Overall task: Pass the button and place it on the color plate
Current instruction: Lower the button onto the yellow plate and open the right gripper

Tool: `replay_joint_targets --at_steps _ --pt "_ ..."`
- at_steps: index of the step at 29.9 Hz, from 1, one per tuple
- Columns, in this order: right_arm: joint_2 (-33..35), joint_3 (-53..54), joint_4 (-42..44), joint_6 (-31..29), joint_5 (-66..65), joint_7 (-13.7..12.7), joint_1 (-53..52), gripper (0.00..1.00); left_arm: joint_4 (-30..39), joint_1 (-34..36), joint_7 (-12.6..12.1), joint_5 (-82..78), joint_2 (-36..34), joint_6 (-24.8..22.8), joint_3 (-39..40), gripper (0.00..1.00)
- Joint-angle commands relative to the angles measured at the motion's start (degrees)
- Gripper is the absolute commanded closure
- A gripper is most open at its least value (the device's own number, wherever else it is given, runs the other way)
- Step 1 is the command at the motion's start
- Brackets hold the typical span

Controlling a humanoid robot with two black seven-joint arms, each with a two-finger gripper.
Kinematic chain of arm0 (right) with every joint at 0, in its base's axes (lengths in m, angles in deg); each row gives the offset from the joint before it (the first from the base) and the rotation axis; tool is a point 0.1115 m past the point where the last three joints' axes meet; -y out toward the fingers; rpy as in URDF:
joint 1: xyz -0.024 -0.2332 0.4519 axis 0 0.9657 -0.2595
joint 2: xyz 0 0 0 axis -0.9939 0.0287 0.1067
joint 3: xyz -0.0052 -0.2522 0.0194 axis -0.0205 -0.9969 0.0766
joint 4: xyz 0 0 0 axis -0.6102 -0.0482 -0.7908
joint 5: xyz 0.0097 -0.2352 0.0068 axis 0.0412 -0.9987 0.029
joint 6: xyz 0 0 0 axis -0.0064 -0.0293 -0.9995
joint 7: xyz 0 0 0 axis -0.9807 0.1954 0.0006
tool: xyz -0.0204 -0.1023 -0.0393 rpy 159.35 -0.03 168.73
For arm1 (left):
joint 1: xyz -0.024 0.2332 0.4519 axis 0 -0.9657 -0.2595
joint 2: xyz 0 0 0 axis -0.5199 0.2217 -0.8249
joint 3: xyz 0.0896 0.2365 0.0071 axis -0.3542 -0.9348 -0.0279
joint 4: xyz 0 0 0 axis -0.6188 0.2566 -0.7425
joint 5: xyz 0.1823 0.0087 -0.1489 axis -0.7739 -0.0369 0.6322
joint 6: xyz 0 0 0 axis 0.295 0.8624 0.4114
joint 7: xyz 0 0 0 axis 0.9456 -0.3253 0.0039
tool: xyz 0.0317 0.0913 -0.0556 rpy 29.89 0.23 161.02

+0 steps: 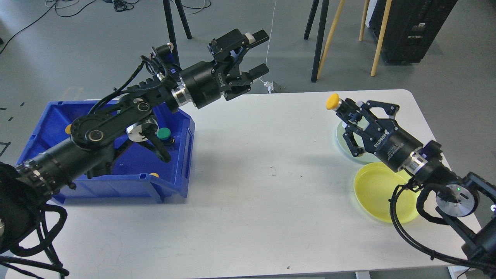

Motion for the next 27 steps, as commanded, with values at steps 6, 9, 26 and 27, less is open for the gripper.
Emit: replay_joint_targets --at_steps 6,9,26,27 --pt "-2.1 6.0 0.0 10.7 13.9 0.7 13.6 1.00 5.6 1.4 0.0 -3.3 -17.8 0.0 -1.6 0.02" --pt "-2.4 6.2 0.0 13.0 15.7 0.8 14.4 0.99 5.8 2.3 0.0 -13.0 -23.3 0.0 -2.4 0.01" --pt "-2.1 17.1 -3.7 7.9 18.4 2.6 18.5 0.00 -3.3 3.0 0.0 -75.1 -30.8 0.0 -16.0 0.01" --pt "-2.0 18.4 -4.3 7.9 18.4 2.6 18.2 0.00 -3.9 3.0 0.0 -75.1 -29.9 0.0 -16.4 0.01"
